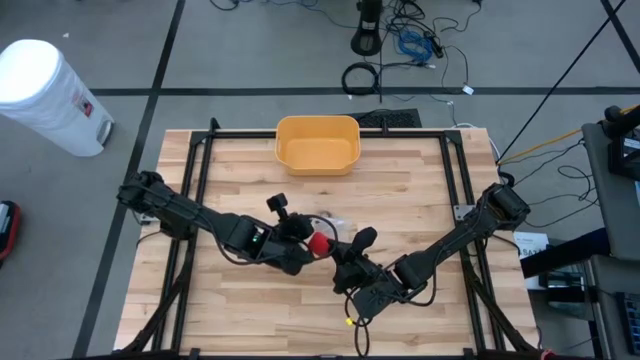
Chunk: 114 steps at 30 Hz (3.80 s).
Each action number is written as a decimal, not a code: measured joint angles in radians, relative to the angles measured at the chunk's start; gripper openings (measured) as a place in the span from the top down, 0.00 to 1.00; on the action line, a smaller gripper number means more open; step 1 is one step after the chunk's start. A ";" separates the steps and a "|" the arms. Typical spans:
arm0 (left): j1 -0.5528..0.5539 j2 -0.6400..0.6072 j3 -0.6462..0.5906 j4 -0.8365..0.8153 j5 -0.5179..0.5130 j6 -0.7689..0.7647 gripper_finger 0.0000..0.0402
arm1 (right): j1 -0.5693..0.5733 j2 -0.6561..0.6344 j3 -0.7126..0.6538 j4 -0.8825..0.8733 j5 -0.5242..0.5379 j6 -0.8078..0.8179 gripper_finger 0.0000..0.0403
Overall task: Roll bandage
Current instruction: Put the red bandage into the transparent zip bag
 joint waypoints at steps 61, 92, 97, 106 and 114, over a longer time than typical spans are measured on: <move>-0.013 0.000 0.011 -0.051 -0.053 -0.077 1.00 | 0.012 0.000 0.000 0.359 0.256 -0.358 0.90; -0.042 0.000 0.017 -0.034 -0.026 -0.020 1.00 | -0.045 -0.001 0.000 0.326 0.149 -0.307 0.90; -0.049 0.000 0.033 -0.042 -0.030 -0.020 1.00 | -0.054 -0.001 0.000 0.238 0.151 -0.237 0.90; -0.072 0.000 0.055 -0.049 -0.131 0.003 1.00 | -0.053 -0.001 0.000 0.228 0.142 -0.235 0.90; -0.076 0.001 0.055 -0.050 -0.162 0.005 1.00 | -0.051 -0.001 0.000 0.234 0.116 -0.235 0.90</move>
